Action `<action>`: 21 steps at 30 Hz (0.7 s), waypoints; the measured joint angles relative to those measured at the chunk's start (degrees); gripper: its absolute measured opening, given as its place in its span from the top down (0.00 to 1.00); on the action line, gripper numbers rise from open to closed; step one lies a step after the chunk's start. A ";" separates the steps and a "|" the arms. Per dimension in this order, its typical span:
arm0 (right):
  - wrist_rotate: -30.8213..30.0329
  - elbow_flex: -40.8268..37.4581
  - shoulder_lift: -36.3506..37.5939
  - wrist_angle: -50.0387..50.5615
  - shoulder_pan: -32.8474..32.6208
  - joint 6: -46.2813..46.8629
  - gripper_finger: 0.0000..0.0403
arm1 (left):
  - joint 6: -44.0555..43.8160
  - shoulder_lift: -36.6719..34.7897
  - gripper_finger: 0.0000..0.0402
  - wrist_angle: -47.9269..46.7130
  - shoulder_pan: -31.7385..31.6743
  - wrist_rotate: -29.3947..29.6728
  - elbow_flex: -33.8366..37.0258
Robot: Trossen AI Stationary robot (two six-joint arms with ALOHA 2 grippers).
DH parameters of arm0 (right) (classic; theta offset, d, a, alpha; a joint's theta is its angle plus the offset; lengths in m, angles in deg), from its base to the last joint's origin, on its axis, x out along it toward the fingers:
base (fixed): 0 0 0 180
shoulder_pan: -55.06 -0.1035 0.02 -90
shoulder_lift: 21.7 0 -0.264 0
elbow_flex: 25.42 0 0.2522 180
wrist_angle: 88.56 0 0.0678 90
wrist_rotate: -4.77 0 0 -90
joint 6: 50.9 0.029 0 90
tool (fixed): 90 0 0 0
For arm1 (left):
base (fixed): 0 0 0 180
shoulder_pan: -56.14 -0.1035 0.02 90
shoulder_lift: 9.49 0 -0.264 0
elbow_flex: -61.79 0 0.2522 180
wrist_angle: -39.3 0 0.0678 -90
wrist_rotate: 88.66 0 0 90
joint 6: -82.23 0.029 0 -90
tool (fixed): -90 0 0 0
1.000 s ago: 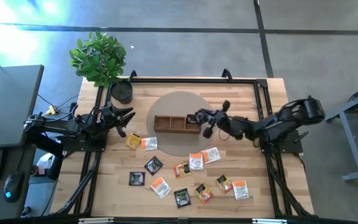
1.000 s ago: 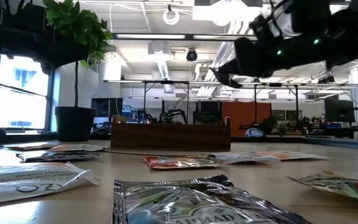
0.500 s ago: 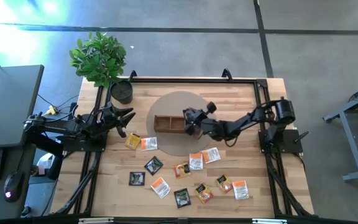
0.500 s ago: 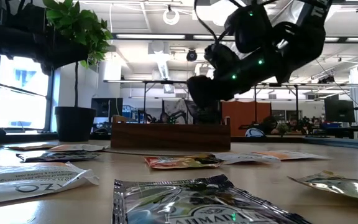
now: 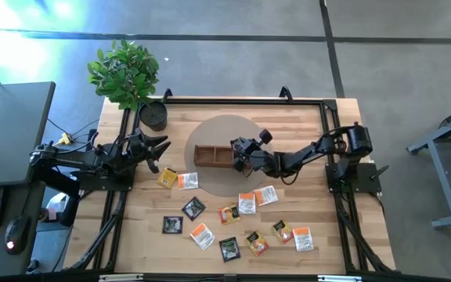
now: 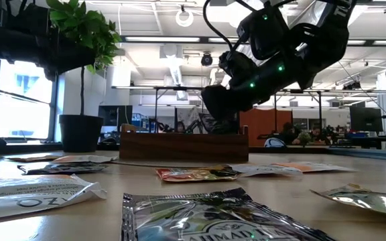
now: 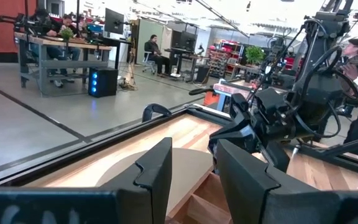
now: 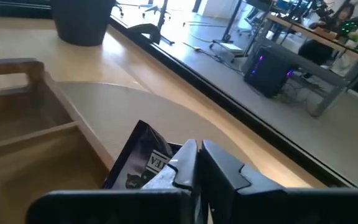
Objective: Pick & Place Tea
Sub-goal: Put the purple tea bag into the right section of the wooden organizer
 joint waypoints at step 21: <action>-3.76 0.00 6.14 0.68 -2.16 -12.93 0.71 | -0.02 0.01 0.68 0.02 0.00 0.01 0.00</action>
